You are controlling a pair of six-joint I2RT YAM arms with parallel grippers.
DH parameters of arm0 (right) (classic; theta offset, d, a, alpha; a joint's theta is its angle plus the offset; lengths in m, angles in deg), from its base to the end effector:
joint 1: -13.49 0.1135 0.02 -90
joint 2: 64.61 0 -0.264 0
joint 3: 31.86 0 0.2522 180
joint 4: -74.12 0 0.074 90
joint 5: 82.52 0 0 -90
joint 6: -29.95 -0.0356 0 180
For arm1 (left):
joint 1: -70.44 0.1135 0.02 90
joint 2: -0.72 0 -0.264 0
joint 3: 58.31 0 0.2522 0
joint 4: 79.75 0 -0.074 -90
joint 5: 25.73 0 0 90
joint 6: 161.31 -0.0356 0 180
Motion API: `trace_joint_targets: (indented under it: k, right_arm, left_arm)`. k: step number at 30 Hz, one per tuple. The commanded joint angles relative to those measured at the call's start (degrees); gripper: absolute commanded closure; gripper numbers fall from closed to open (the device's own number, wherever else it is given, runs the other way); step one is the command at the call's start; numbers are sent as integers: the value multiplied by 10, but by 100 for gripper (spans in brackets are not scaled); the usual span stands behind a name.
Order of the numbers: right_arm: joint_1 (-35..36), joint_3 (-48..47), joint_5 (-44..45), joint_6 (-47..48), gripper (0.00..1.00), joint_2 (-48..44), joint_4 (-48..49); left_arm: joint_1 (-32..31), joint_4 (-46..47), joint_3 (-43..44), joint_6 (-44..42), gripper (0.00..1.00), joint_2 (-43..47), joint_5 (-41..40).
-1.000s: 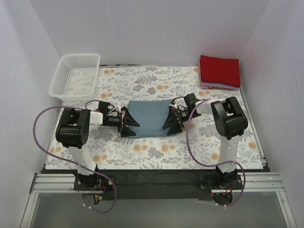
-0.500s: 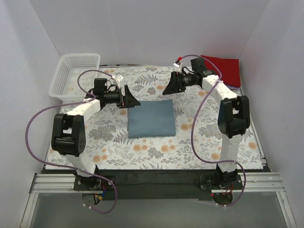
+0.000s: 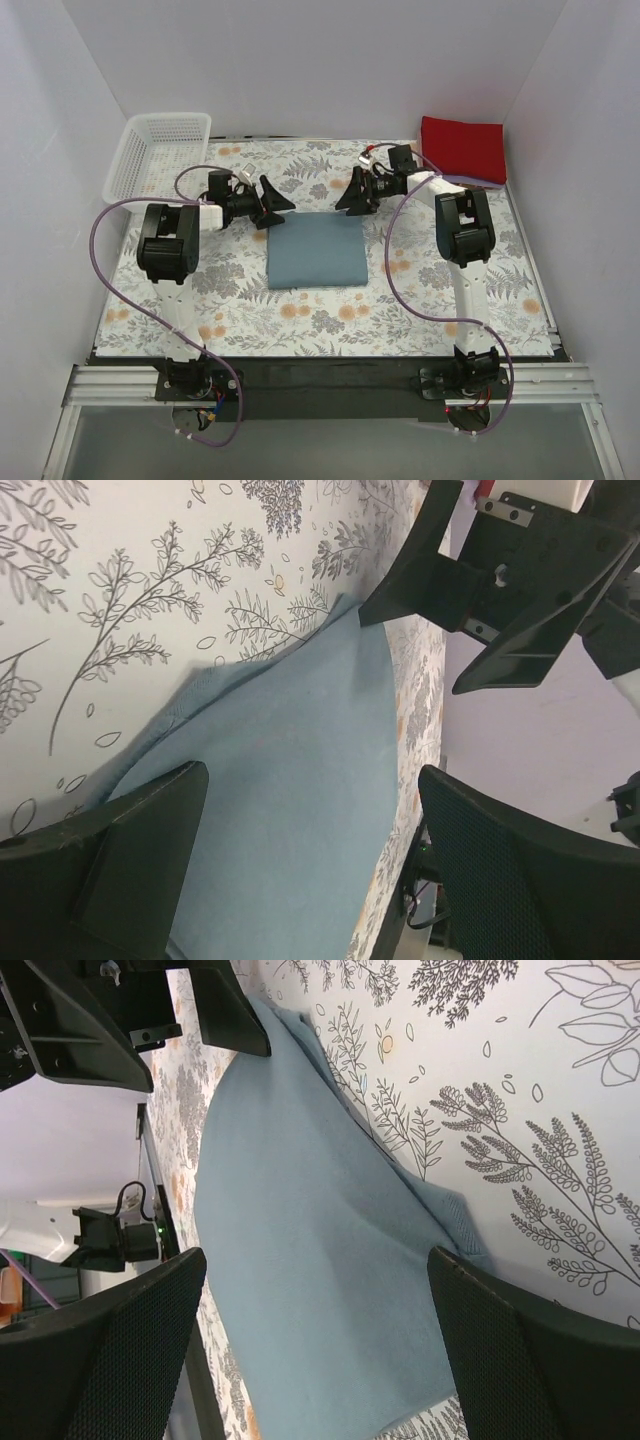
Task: Fold and stack the t-shirts
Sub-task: Fold the tshirt, then neatly place the folded tshirt to the corner
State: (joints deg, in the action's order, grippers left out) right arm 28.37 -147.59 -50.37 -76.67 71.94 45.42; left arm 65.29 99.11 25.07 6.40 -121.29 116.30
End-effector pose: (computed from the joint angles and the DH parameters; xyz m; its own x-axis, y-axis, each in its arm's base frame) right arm 0.4830 0.1595 0.1347 -0.8954 -0.0804 -0.4379 -0.4297 0.4134 0.8028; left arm 0.4264 -0.0666 0.1186 -0.7792 -0.5334 0.3291 -0.4823 0.1750 -0.8583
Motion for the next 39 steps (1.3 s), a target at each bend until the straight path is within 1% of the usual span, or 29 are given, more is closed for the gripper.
trace_joint_targets:
  k: [1, 4, 6, 7, 8, 9, 10, 11, 12, 13, 14, 16, 17, 18, 19, 20, 22, 23, 24, 25, 26, 27, 28, 29, 31, 33, 34, 36, 39]
  right_arm:
    - [-15, -17, 59, 15, 2, 25, 11]
    - [-34, -40, 67, 19, 2, 3, 9]
    - [-41, -42, 69, 30, 2, -36, 9]
    - [-46, -38, 71, 36, 2, -53, 7]
    - [-46, -24, 74, 42, 2, -94, 4]
    - [-46, -10, 77, 51, 2, -117, 3]
    - [-44, 4, 84, 65, 2, -140, 1]
    - [-43, 32, 91, 75, 2, -186, -8]
    - [-42, 44, 118, 86, 2, -208, -16]
    - [-42, 56, 138, 103, 2, -229, -26]
    - [-42, 87, 158, 110, 2, -269, -42]
    - [-42, 127, 205, 120, 1, -310, -53]
    - [-42, 149, 221, 121, 2, -349, -54]
    - [-42, 195, 236, 119, 2, -369, -54]
    - [-43, 213, 262, 114, 2, -385, -55]
    - [-43, 230, 274, 99, 2, -413, -57]
    - [-48, 279, 287, 85, 2, -434, -59]
    - [-49, 297, 293, 69, 2, -451, -59]
    - [-50, 311, 299, 63, 2, -459, -58]
    - [-52, 340, 300, 59, 2, -466, -57]
    - [-53, 353, 300, 55, 2, -477, -52]
    - [-56, 366, 299, 42, 2, -480, -49]
    - [-60, 392, 295, 34, 2, -484, -46]
    - [-63, 405, 293, 24, 2, -491, -35]
    - [-76, 431, 281, -8, 2, -496, -20]
    - [-85, 468, 275, -36, 2, -505, 4]
    - [-87, 478, 271, -64, 2, -509, 13]
    - [-93, 502, 265, -82, 2, -513, 32]
    - [-98, 516, 245, -109, 2, -504, 45]
  left_arm:
    - [22, -1, -33, -1, 13, 18, -32]
    - [42, -20, -37, -23, 13, 43, -12]
    - [51, -42, -29, -54, 13, 80, -4]
    - [51, -58, -23, -81, 12, 99, -11]
    - [49, -90, -12, -140, 13, 117, -17]
    - [45, -110, -5, -173, 13, 135, -28]
    - [39, -143, 8, -211, 13, 171, -49]
    - [18, -204, 17, -310, 13, 188, -90]
    - [7, -221, 22, -357, 13, 210, -106]
    - [-7, -231, 13, -406, 13, 254, -128]
    - [-42, -236, 2, -488, 13, 282, -178]
    - [-86, -239, -43, -568, 13, 348, -224]
    - [-127, -245, -57, -595, 13, 363, -255]
    - [-149, -257, -71, -658, 13, 375, -254]
    - [-165, -269, -77, -687, 13, 385, -251]
    - [-211, -286, -85, -714, 13, 394, -250]
    - [-261, -264, -119, -758, 13, 395, -294]
    - [-309, -244, -132, -766, 12, 392, -312]
    - [-333, -221, -148, -771, 13, 389, -354]
    - [-355, -177, -172, -790, 13, 384, -371]
    - [-395, -156, -185, -800, 16, 369, -385]
    - [-412, -135, -196, -811, 21, 362, -404]
    - [-428, -88, -207, -831, 26, 354, -412]
    - [-454, -68, -222, -840, 35, 345, -417]
    - [-469, -28, -222, -839, 45, 308, -423]
    - [-485, -17, -202, -834, 52, 279, -424]
    - [-489, -2, -196, -834, 53, 256, -425]
    - [-499, 13, -190, -846, 56, 238, -425]
    - [-508, 35, -187, -861, 58, 214, -424]
